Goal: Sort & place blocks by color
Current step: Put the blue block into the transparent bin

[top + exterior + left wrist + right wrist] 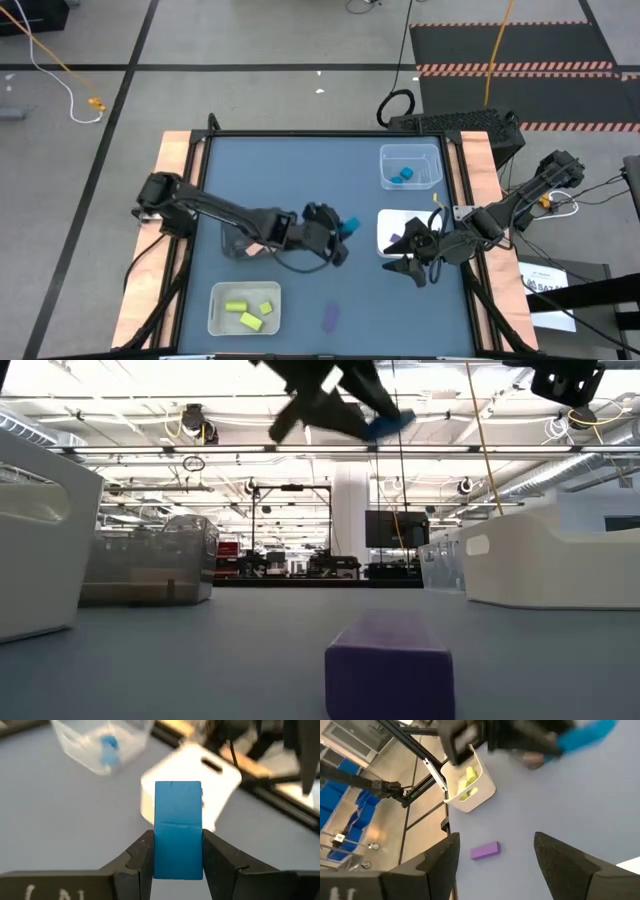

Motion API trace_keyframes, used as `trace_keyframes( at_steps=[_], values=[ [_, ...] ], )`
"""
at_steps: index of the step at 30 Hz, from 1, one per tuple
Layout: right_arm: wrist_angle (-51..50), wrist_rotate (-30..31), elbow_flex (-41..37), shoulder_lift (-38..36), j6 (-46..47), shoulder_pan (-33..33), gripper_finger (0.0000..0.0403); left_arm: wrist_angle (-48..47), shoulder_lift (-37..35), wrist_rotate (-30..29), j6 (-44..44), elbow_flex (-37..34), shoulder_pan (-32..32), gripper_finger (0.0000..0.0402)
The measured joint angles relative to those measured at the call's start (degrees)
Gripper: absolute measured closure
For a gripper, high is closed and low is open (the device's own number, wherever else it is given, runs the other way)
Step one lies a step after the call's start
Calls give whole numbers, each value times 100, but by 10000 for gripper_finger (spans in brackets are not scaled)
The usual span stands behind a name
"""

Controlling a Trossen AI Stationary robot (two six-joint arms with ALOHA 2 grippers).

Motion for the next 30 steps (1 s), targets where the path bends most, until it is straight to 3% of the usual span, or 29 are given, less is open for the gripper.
trace_keyframes(
  at_steps=[6,17,23,30],
  values=[
    [142,4,-4,0,-431,-1,158,816,-494,-562,680,-4,289,271],
    [776,98,-4,52,-565,-6,158,2379,-803,-577,2283,-1,676,271],
    [1002,804,-4,52,-564,-120,158,2265,-803,-417,2527,-1,905,271],
    [1091,828,-4,12,-794,-637,158,1472,-800,-354,2711,-1,1002,271]
  ],
)
